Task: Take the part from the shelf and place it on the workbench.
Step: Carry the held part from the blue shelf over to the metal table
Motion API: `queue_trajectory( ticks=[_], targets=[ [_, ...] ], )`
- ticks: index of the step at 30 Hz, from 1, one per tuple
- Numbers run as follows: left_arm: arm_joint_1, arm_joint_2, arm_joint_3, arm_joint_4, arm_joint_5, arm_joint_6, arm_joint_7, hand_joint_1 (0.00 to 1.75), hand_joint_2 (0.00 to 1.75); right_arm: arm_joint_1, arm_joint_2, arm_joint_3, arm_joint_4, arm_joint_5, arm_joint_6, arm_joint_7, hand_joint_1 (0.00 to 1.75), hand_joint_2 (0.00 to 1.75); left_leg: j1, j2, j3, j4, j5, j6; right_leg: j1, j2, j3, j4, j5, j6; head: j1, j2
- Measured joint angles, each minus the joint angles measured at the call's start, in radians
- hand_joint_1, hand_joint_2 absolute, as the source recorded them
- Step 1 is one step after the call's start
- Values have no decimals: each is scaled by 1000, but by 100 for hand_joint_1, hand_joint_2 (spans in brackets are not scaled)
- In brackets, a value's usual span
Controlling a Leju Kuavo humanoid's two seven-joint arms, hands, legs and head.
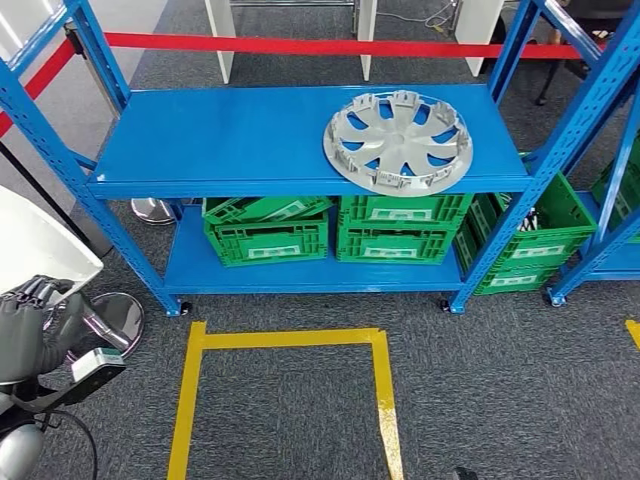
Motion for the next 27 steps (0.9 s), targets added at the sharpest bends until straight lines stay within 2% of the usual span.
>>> queue_trajectory(
  ticks=[1, 2, 3, 5, 6, 7, 8, 9, 10, 11, 12, 13, 15, 16, 17, 19, 20, 21, 22, 23, 24, 25, 27],
  targets=[
    [-1, 0, 1, 0, 0, 0, -1, 175, 175, 1, 1, 0, 0, 0, 0, 1, 0, 0, 1, -1, -5, 2, -5, -7, -2, -2, -9, 0, 11, -4, 0, 0],
    [-1, -1, 1, 0, 0, 1, -1, 175, 175, 1, 2, 0, 0, 0, 0, 2, 0, 0, 3, -2, -12, 17, -31, -14, -4, -5, -19, -2, 23, -10, -1, 0],
    [-1, -1, 2, 0, 0, 1, -2, 175, 175, 2, 3, 0, 0, 0, 0, 3, 0, 0, 6, -3, -22, 55, -76, -22, -6, -8, -30, -2, 35, -16, -2, 0],
    [-4, -3, 3, 0, 0, 2, -3, 175, 175, 2, 2, 0, 0, 0, -1, 3, 0, 0, 15, -3, -46, 181, -181, -35, -6, -12, -53, 2, 56, -21, -5, 0],
    [-6, -4, 3, 1, 0, 2, -4, 175, 175, 1, 2, -1, 0, 0, -1, 3, 0, 0, 20, -3, -53, 243, -209, -40, -6, -13, -68, 7, 67, -20, -6, 0],
    [-9, -6, 2, 1, 0, 2, -6, 175, 175, 1, 2, -1, 0, 0, -1, 3, 0, 0, 25, -3, -49, 282, -210, -45, -7, -14, -84, 13, 77, -18, -6, 0],
    [-12, -8, 2, 2, 0, 2, -7, 175, 175, 1, 2, -1, 0, -1, 0, 3, 0, 0, 30, -3, -31, 287, -192, -50, -9, -14, -104, 21, 86, -16, -6, 0],
    [-16, -10, 1, 3, 0, 2, -8, 175, 175, 0, 2, -1, 0, -1, 1, 3, 0, 0, 34, -3, 2, 257, -165, -53, -11, -14, -123, 29, 94, -12, -6, 0],
    [-20, -12, 0, 4, -1, 2, -8, 175, 175, 0, 2, -1, 0, -1, 2, 3, 0, 0, 38, -3, 48, 196, -144, -57, -13, -14, -140, 37, 100, -7, -6, 0],
    [-25, -13, 0, 6, -1, 2, -9, 175, 175, 0, 2, -1, 0, -1, 3, 2, 0, 0, 38, -5, 96, 124, -137, -59, -14, -15, -154, 45, 106, -1, -7, 0],
    [-29, -14, -1, 7, -1, 2, -10, 175, 175, -1, 2, -1, 0, -1, 5, 2, 0, 0, 37, -7, 132, 63, -141, -56, -14, -14, -166, 51, 112, 5, -7, 0],
    [-33, -15, -1, 9, -2, 3, -10, 175, 175, -2, 2, -1, 0, -1, 6, 1, 0, 0, 35, -9, 155, 20, -150, -53, -15, -14, -176, 55, 120, 12, -8, 0],
    [-38, -17, -2, 12, -3, 3, -10, 175, 175, 0, 2, -2, 0, -1, 7, 0, 0, 0, 28, -9, 155, -5, -154, -39, -18, -12, -190, 56, 135, 25, -7, 0],
    [-40, -17, -2, 14, -3, 3, -10, 175, 175, 1, 2, -2, 0, -2, 8, 0, 0, 0, 27, -8, 148, -8, -148, -31, -20, -10, -199, 60, 131, 31, -7, 0],
    [-42, -18, -2, 16, -3, 3, -10, 175, 175, 3, 2, -2, 0, -2, 8, 0, 0, 0, 28, -6, 140, -12, -141, -20, -21, -8, -212, 77, 109, 36, -5, 0],
    [-45, -20, -3, 19, -3, 3, -10, 175, 175, 5, 2, -1, 0, -2, 8, 0, 0, 0, 27, -2, 124, -13, -125, 1, -23, -3, -245, 163, 27, 41, -1, 0],
    [-46, -21, -3, 20, -3, 3, -10, 175, 175, 6, 2, -1, 0, -2, 8, 0, 0, 0, 24, -1, 114, -12, -117, 6, -23, -2, -263, 232, -17, 41, 1, 0],
    [-46, -22, -3, 22, -3, 3, -10, 175, 175, 5, 2, -1, 0, -2, 8, 0, 0, 0, 21, 0, 104, -11, -109, 10, -22, -2, -274, 294, -46, 40, 1, 0],
    [-47, -23, -3, 24, -3, 3, -10, 175, 175, 5, 2, -2, 0, -2, 9, 0, 0, 0, 17, 1, 94, -9, -101, 12, -22, -2, -275, 333, -56, 38, 1, 0],
    [-47, -25, -4, 26, -3, 3, -10, 175, 175, 5, 2, -2, 0, -2, 9, 0, 0, 0, 14, 1, 82, -6, -93, 13, -20, -1, -260, 341, -47, 35, 1, 0],
    [-49, -26, -4, 28, -3, 3, -10, 175, 175, 4, 2, -2, 0, -2, 9, 0, 0, 0, 11, 1, 72, -3, -86, 14, -18, -1, -225, 306, -21, 29, 1, 0],
    [-50, -27, -4, 30, -2, 2, -10, 175, 175, 4, 2, -2, 0, -2, 8, 0, 0, 0, 9, 1, 61, 0, -79, 13, -15, 0, -176, 241, 9, 23, 1, 0],
    [-55, -28, -4, 33, 0, 1, -10, 175, 175, 0, 2, -2, 0, -2, 6, 2, 0, 0, 7, 0, 42, 6, -64, 9, -8, 1, -82, 97, 27, 11, 0, 0]
  ],
)
